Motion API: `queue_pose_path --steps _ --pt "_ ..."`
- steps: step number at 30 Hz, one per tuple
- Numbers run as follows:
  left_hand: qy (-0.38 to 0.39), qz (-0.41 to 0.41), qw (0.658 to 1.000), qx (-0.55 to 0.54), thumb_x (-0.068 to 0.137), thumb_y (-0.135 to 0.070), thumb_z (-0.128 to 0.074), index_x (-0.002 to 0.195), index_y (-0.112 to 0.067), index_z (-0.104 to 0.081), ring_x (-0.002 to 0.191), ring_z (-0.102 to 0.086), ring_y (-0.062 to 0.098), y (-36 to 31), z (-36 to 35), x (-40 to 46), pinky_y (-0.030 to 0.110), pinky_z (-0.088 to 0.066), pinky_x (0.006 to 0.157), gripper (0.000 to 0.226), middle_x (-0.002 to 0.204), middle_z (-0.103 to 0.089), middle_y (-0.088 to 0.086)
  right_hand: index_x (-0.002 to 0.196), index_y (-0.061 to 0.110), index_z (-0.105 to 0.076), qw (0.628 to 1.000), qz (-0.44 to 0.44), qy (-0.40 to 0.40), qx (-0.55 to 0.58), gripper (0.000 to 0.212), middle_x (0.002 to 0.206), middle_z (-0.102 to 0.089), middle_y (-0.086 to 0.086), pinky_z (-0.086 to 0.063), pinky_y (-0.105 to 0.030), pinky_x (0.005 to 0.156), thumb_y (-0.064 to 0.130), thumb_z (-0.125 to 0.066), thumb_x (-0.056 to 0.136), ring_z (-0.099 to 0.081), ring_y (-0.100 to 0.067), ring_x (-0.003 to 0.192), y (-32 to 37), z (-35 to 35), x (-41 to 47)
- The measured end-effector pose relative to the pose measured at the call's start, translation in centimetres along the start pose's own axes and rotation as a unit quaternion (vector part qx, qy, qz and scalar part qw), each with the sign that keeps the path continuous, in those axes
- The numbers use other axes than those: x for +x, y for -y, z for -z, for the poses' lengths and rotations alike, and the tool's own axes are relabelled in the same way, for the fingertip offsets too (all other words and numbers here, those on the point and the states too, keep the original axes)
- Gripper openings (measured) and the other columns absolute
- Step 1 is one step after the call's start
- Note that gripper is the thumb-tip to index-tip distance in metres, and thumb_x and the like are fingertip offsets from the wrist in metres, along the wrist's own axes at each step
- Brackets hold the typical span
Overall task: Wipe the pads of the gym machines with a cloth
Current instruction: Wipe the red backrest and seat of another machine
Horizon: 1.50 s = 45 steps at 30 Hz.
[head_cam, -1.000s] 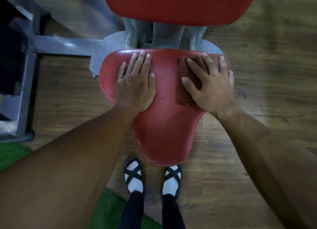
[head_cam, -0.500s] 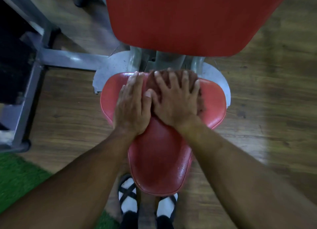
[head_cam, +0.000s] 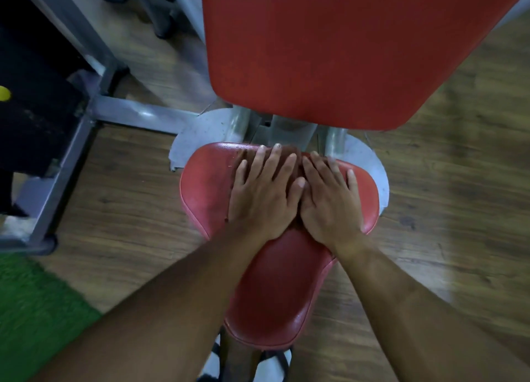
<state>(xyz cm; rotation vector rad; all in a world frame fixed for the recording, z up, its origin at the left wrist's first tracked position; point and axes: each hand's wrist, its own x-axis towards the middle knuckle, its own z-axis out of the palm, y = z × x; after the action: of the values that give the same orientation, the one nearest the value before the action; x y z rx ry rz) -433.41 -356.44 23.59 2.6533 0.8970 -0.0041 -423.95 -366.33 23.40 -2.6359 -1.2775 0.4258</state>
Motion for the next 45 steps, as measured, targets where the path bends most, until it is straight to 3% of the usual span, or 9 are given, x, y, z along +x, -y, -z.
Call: queue_pose_path --steps 3,6,14,18,20,26,32,37,45 --pt "0.031 0.029 0.999 0.0 0.097 -0.06 -0.012 0.153 -0.04 -0.023 0.152 -0.002 0.023 0.4 -0.2 -0.6 0.057 -0.004 0.119 0.061 0.165 -0.012 -0.007 0.154 0.028 -0.034 1.0 -0.002 -0.004 0.028 0.059 0.164 -0.024 0.008 -0.001 -0.05 0.121 0.041 -0.021 0.098 -0.011 -0.016 0.153 -0.5 0.3 0.2" --pt "0.024 0.008 0.999 0.038 0.096 -0.064 -0.023 0.153 -0.044 -0.021 0.152 -0.001 0.028 1.3 0.1 -2.7 0.064 -0.01 0.115 0.061 0.166 -0.011 -0.006 0.151 0.031 -0.039 0.999 0.004 -0.02 0.047 0.055 0.163 -0.028 0.006 -0.003 -0.051 0.121 0.037 -0.028 0.098 -0.016 -0.018 0.152 -0.9 0.4 -0.2" --pt "0.095 0.026 0.993 0.059 0.093 -0.072 -0.019 0.151 -0.052 -0.011 0.152 0.007 0.031 3.3 0.9 3.7 0.071 -0.001 0.112 0.062 0.166 -0.008 -0.011 0.154 0.035 -0.03 0.999 -0.028 -0.006 -0.018 0.059 0.165 -0.021 0.008 -0.004 -0.057 0.12 0.05 -0.016 0.098 -0.013 -0.021 0.152 -0.1 0.3 -0.4" --pt "0.017 -0.024 0.995 0.1 0.095 -0.067 -0.021 0.153 -0.043 -0.023 0.152 0.002 0.033 3.1 0.7 -0.2 0.067 -0.009 0.114 0.062 0.166 -0.009 -0.002 0.155 0.039 -0.022 0.999 -0.022 0.006 -0.028 0.058 0.166 -0.015 0.008 -0.004 -0.057 0.12 0.05 -0.012 0.099 -0.01 -0.022 0.153 -0.7 0.3 -0.3" --pt "0.027 -0.036 0.995 0.093 0.094 -0.068 -0.02 0.153 -0.044 -0.022 0.153 0.003 0.03 3.6 0.9 -0.3 0.062 -0.007 0.117 0.063 0.167 -0.006 0.0 0.156 0.039 -0.02 0.999 -0.027 0.01 -0.029 0.057 0.167 -0.013 0.007 -0.004 -0.057 0.12 0.05 -0.012 0.1 -0.009 -0.023 0.153 -0.8 0.2 -0.4" --pt "0.059 0.047 0.995 0.062 0.089 -0.076 -0.019 0.147 -0.048 -0.027 0.152 -0.007 0.031 5.1 1.2 4.9 0.058 -0.006 0.119 0.065 0.161 -0.028 -0.002 0.156 0.041 -0.017 0.998 -0.048 0.009 -0.042 0.057 0.167 -0.012 0.006 -0.005 -0.058 0.121 0.051 -0.013 0.1 -0.008 -0.025 0.153 0.1 -0.2 -0.1" --pt "0.044 0.064 0.996 0.051 0.09 -0.075 -0.026 0.149 -0.051 -0.02 0.152 0.004 0.031 6.0 1.6 0.8 0.055 -0.003 0.121 0.065 0.165 -0.016 -0.002 0.157 0.041 -0.014 0.998 -0.055 0.02 -0.04 0.055 0.167 -0.008 0.006 -0.003 -0.06 0.12 0.05 -0.016 0.102 -0.005 -0.026 0.154 0.0 -0.3 -0.1" --pt "0.073 0.166 0.983 0.014 0.084 -0.08 -0.023 0.142 -0.049 -0.034 0.145 -0.019 0.034 8.1 2.5 4.6 0.057 -0.024 0.114 0.067 0.156 -0.034 -0.002 0.157 0.039 -0.014 0.997 -0.059 0.013 -0.049 0.056 0.167 -0.01 0.005 -0.003 -0.061 0.119 0.049 -0.018 0.103 -0.006 -0.027 0.154 0.3 -0.3 -0.1" --pt "0.039 0.175 0.984 0.001 0.088 -0.077 -0.031 0.149 -0.056 -0.016 0.147 0.009 0.047 8.0 2.2 -2.5 0.061 -0.005 0.119 0.067 0.166 -0.005 -0.001 0.157 0.039 -0.012 0.997 -0.059 0.021 -0.037 0.056 0.167 -0.008 0.004 -0.002 -0.064 0.119 0.05 -0.016 0.102 -0.005 -0.027 0.153 0.4 -0.1 -0.1"
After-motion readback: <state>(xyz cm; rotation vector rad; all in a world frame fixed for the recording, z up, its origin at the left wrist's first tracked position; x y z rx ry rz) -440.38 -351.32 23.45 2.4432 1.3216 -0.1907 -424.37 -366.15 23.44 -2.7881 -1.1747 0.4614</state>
